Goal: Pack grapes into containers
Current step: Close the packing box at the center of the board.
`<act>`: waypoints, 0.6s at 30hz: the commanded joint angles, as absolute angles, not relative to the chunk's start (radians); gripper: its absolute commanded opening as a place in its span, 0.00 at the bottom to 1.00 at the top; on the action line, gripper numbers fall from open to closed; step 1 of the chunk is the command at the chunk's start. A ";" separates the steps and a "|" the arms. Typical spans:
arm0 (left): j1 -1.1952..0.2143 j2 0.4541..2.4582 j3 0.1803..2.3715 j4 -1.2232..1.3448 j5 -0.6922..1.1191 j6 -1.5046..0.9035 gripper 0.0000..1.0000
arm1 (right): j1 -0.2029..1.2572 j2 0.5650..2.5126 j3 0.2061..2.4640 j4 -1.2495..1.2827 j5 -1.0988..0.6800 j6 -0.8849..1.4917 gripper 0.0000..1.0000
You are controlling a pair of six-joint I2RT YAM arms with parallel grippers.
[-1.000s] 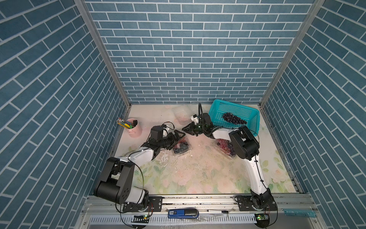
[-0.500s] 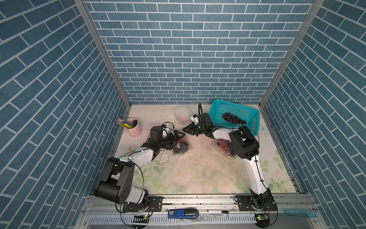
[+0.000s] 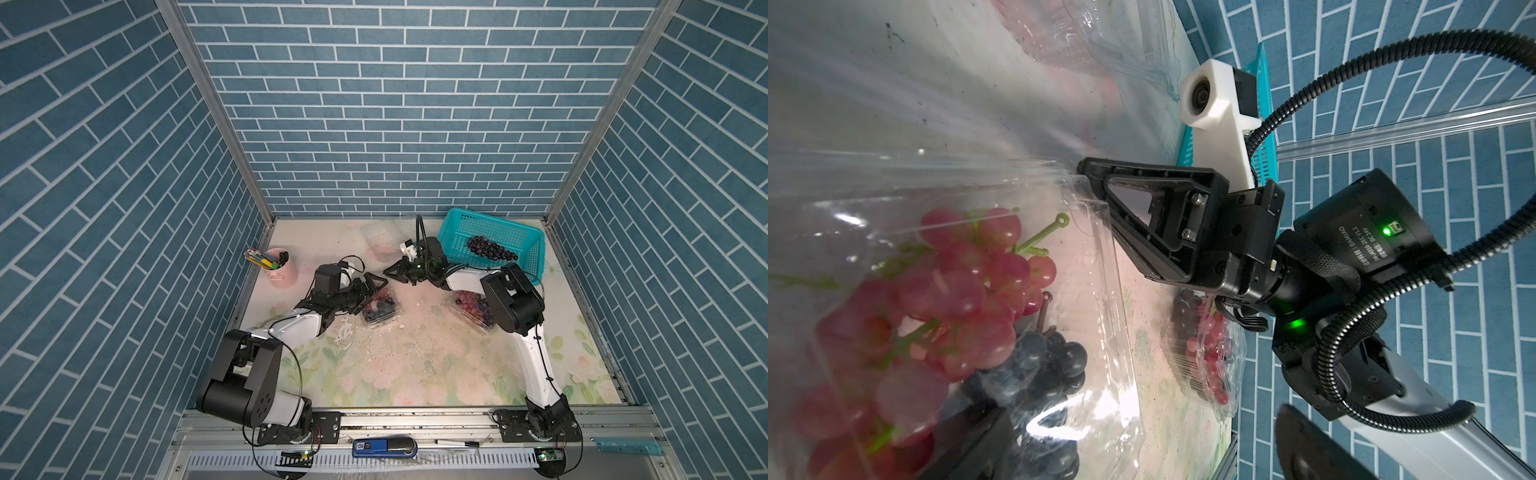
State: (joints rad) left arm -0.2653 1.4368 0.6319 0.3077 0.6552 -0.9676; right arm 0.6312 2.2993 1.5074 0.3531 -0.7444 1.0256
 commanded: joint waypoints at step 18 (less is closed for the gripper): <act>-0.107 1.219 0.653 -0.097 0.619 -0.865 1.00 | 0.600 2.003 1.348 0.096 -0.584 0.800 0.55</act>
